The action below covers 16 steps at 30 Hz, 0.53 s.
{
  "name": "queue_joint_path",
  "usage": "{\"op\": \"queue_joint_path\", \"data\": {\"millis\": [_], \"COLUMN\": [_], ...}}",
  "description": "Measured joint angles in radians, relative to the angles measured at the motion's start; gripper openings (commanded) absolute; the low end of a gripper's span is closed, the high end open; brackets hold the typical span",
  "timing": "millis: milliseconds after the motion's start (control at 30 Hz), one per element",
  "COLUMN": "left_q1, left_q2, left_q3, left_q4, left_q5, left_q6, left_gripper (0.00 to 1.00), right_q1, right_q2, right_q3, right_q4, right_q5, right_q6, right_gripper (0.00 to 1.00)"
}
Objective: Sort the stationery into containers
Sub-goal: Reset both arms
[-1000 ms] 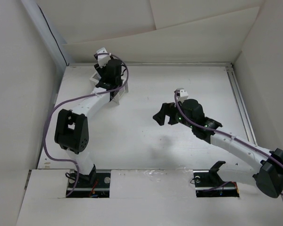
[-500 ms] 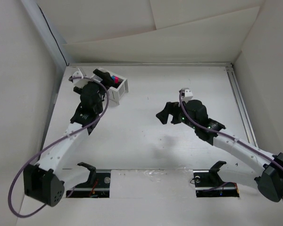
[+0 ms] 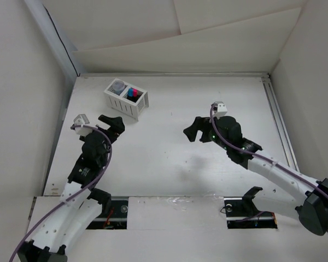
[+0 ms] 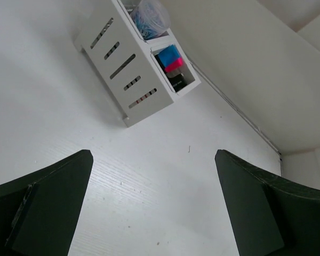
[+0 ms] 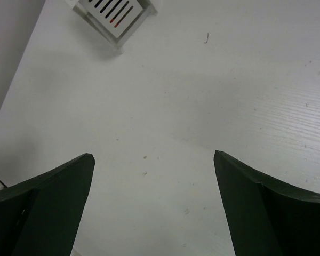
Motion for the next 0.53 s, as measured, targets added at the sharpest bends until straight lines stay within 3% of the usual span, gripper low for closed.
{"op": "queue_joint_path", "data": {"millis": [533], "left_q1": [0.0], "left_q2": [-0.143], "left_q3": [-0.071], "left_q4": [-0.056], "left_q5": [0.106], "left_q6": [-0.032], "left_gripper": [1.0], "right_q1": [0.0], "right_q2": [0.056], "right_q3": [-0.071], "right_q4": [0.077], "right_q5": [0.097], "right_q6": [0.019], "right_gripper": [1.0]}}
